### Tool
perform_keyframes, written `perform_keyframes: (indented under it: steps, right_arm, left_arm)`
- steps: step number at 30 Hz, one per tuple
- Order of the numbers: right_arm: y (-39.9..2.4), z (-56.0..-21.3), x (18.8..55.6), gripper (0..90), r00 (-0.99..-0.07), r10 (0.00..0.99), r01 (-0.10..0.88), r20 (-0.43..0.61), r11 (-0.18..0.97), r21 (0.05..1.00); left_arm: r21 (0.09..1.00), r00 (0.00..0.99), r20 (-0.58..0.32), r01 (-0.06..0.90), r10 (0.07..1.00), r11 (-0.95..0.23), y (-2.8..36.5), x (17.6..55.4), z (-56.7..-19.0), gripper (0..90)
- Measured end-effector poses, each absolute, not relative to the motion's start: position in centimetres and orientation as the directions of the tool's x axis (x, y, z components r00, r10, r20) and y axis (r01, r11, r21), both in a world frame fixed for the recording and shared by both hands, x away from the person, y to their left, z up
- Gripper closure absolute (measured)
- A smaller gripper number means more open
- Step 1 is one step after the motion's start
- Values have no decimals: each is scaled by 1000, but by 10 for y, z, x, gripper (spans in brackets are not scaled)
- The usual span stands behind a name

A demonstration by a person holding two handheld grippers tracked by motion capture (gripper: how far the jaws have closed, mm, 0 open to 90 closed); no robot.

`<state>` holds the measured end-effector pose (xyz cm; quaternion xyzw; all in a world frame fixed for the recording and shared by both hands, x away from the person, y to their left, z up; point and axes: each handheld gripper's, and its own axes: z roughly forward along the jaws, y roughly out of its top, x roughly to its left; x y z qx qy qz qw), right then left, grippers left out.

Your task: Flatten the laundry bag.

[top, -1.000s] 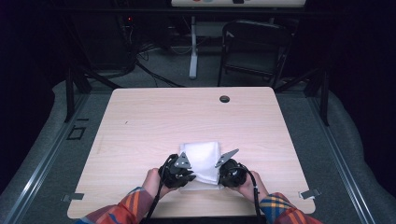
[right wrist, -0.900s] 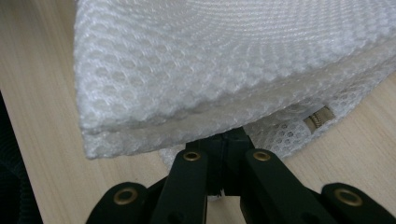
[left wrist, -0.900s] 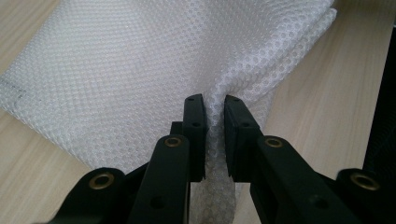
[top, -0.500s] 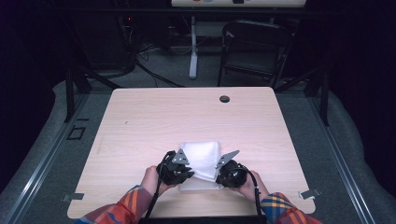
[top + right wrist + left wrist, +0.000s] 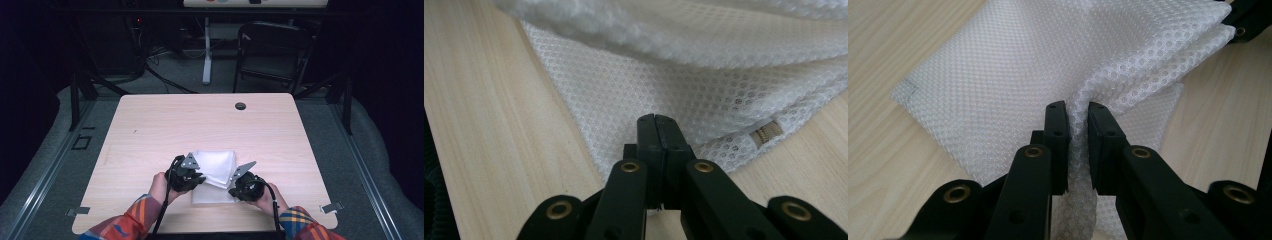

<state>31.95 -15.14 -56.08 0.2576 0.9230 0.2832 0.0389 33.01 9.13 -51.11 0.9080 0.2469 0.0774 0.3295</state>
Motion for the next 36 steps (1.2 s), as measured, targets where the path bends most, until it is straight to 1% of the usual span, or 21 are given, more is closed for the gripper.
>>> perform_keyframes:
  steps: [11, 36]
  right_arm:
    - [-151, -561, 319, 900, -863, 499, 457, 79, 704, 544]
    - [-151, -561, 319, 900, -864, 497, 454, 78, 704, 545]
  left_arm:
    - [648, 856, -11, 399, 516, -648, 88, 343, -500, 806]
    - [671, 846, -6, 399, 533, -626, 78, 372, -490, 805]
